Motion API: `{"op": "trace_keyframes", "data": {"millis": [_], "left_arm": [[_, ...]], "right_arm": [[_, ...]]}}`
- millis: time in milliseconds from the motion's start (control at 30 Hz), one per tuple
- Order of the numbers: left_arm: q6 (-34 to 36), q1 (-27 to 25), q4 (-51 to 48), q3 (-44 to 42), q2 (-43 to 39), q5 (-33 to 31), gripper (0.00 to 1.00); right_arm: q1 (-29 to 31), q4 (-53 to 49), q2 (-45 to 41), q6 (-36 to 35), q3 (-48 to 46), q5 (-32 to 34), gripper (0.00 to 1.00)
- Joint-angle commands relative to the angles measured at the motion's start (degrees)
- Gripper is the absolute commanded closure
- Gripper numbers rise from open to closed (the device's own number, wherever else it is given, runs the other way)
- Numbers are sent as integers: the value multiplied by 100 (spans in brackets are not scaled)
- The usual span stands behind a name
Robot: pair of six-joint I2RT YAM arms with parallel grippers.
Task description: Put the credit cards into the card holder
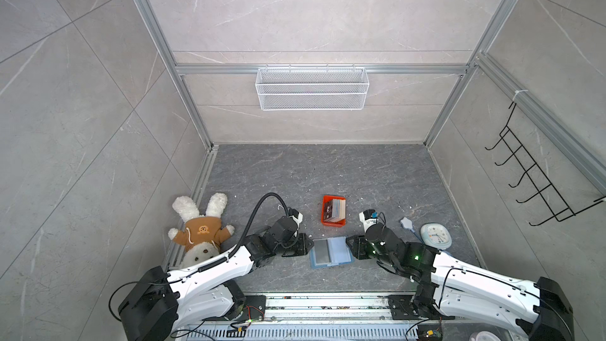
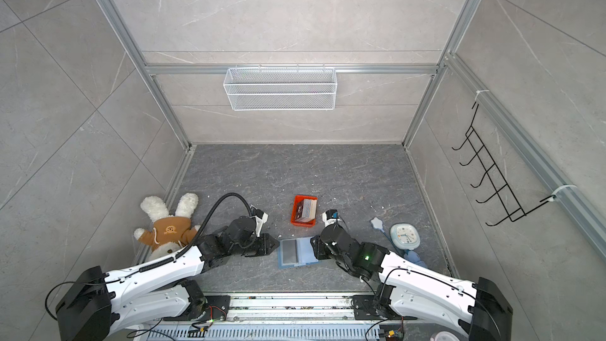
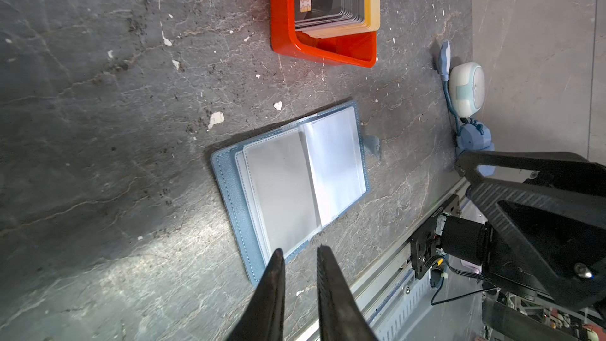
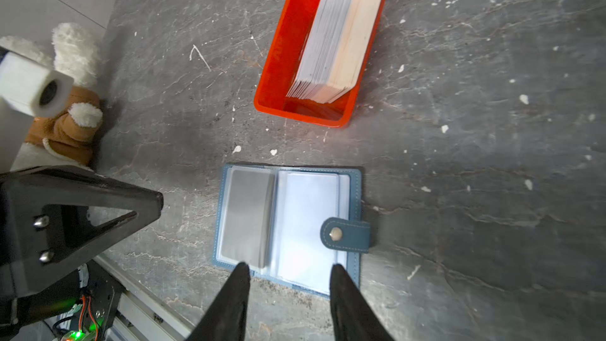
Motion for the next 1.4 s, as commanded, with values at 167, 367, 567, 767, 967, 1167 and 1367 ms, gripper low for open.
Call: {"op": "trace_keyframes", "data": {"millis": [167,367,567,767,967,1167,1367], "left_arm": [[702,752,-50,566,243,718,78],[974,777,-290,1214,875,585,78],[1127,791,-368,1991,1809,656,79],[1334,910,-510,2752,2636,653,80],[1477,1100,-777,3393,3321,660,81],[1705,1281,-1107,3872,3872,724,78],[1735,1305,-1218,4088,4210,910,77]], "right_arm": [[-537,500,1045,-507,524,-495,47],[-963,619,1740,-731,1041,-836,32],[-1420,525,2121,-805,1395,-894,27],[-1963,735,2489,-802,1495,-1413,22],[-2228,973,2886,-840,1649,-1672,22],[-2357,1203,3425,-948,1966,-1970,22],[-2367,1178,3923,-998,2311,-1926,22]]}}
